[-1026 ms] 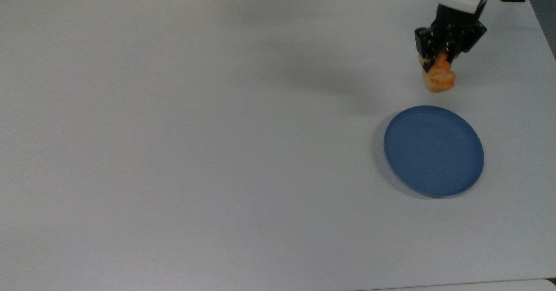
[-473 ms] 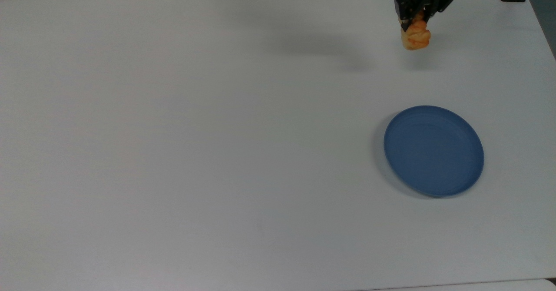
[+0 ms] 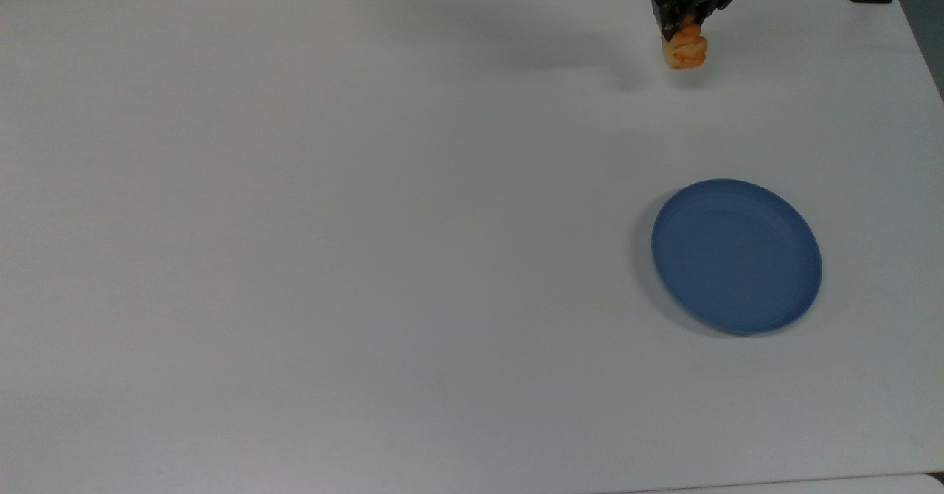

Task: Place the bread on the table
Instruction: 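Lower the bread roll onto the bare table and open the gripper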

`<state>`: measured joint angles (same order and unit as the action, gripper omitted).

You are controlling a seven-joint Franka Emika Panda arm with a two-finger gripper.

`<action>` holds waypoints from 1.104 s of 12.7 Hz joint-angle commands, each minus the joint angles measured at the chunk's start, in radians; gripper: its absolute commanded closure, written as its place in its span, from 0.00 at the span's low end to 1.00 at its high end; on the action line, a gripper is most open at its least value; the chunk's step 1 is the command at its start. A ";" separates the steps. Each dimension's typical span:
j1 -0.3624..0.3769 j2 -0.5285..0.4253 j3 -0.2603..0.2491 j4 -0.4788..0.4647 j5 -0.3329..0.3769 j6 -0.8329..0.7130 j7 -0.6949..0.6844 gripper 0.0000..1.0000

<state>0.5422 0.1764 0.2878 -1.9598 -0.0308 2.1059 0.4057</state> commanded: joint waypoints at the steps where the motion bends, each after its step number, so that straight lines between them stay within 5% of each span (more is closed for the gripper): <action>1: -0.014 -0.034 0.025 -0.142 0.025 0.178 -0.010 0.61; 8: -0.005 0.021 0.030 -0.217 0.025 0.359 0.015 0.57; 13: -0.007 0.032 0.030 -0.199 0.025 0.347 0.114 0.21; 14: -0.014 0.029 0.030 -0.185 0.026 0.327 0.142 0.03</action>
<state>0.5412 0.2101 0.3109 -2.1601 -0.0268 2.4343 0.5003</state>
